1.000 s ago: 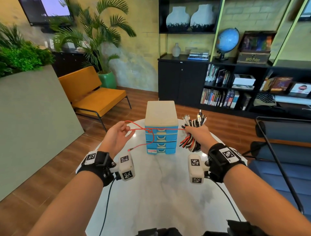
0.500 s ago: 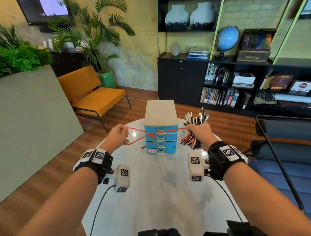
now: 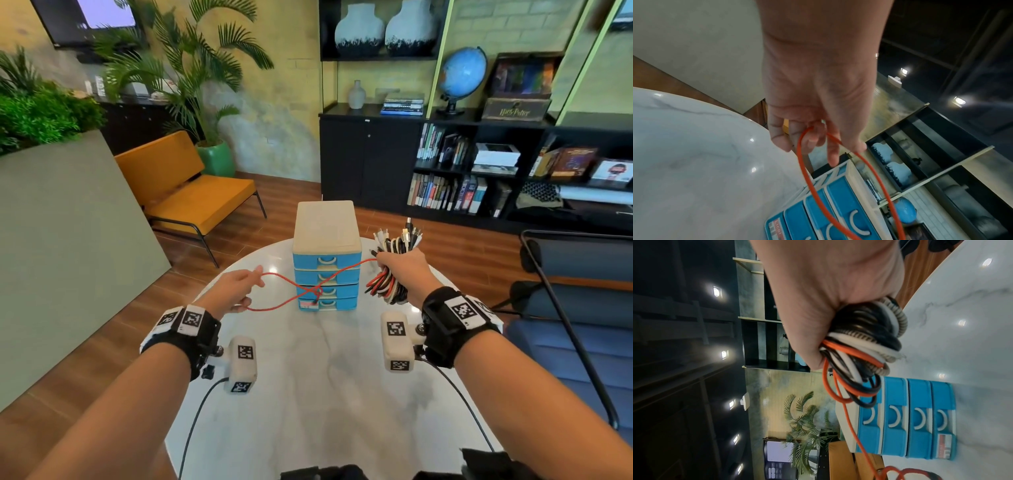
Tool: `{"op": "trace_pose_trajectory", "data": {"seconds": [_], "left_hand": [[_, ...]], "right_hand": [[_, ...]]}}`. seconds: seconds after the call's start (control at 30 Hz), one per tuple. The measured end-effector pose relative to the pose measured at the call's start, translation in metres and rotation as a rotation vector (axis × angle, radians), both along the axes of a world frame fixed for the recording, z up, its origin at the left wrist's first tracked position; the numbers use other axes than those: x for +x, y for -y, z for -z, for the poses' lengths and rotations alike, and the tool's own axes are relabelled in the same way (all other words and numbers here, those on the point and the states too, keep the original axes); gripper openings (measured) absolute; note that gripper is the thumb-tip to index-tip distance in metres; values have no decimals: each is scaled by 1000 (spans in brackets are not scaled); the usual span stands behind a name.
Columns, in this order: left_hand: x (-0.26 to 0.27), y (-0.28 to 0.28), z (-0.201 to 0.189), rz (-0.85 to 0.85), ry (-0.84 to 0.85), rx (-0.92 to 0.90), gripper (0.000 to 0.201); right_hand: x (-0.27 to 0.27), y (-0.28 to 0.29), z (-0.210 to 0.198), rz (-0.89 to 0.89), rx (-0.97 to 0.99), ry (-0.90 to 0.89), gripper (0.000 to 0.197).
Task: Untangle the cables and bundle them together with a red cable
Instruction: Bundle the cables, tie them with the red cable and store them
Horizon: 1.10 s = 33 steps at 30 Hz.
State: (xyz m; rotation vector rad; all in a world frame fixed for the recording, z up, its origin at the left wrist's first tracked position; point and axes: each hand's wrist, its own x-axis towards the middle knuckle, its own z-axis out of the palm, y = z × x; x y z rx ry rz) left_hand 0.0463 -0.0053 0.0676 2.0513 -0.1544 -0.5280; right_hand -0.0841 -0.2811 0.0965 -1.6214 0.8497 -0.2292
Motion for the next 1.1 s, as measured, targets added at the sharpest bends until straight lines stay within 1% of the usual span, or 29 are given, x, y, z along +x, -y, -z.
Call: {"op": "trace_pose_trajectory", "data": {"seconds": [0.07, 0.1, 0.13, 0.17, 0.2, 0.27, 0.33, 0.37, 0.43, 0.5, 0.67, 0.73, 0.83, 0.97, 1.03, 1.1], "left_hand": [[-3, 1, -4, 158, 84, 121, 46], [-4, 1, -4, 194, 114, 152, 45], [-3, -1, -4, 199, 137, 158, 43], [-2, -3, -4, 165, 145, 136, 41], [0, -6, -3, 84, 138, 95, 38], [3, -11, 2, -167, 61, -49, 31], [3, -16, 6, -400, -112, -259, 28], [3, -18, 7, -470, -188, -359, 30], [4, -18, 10, -579, -284, -506, 32], [5, -14, 11, -657, -342, -579, 28], [14, -12, 19, -709, -433, -738, 19], [12, -14, 18, -656, -392, -664, 18], [5, -6, 12, -485, -245, -383, 24], [-10, 19, -6, -264, -103, -117, 25], [-16, 31, -12, -65, -29, 19, 28], [-23, 38, -17, 192, 46, 130, 27]], "right_hand": [[3, -3, -2, -8, -1, 16, 9], [4, -3, -2, -5, 0, 19, 10], [5, -2, -2, 3, 1, 20, 10], [5, -1, -3, 15, 2, 24, 10], [5, 1, -3, 28, 4, 29, 11], [3, 5, -3, 53, 4, 41, 16], [1, 8, -3, 78, 13, 40, 20], [0, 8, -3, 89, 21, 35, 22], [0, 6, -3, 94, 32, 22, 23], [-1, 3, -2, 89, 39, 15, 23], [-2, -4, -3, 76, 40, 3, 13], [-3, -6, -5, 59, 35, 7, 10], [-5, -11, -8, 17, 27, 48, 8], [-4, -24, -17, -72, 47, 132, 6], [-2, -29, -21, -116, 57, 138, 5], [0, -33, -23, -140, 67, 135, 8]]}}
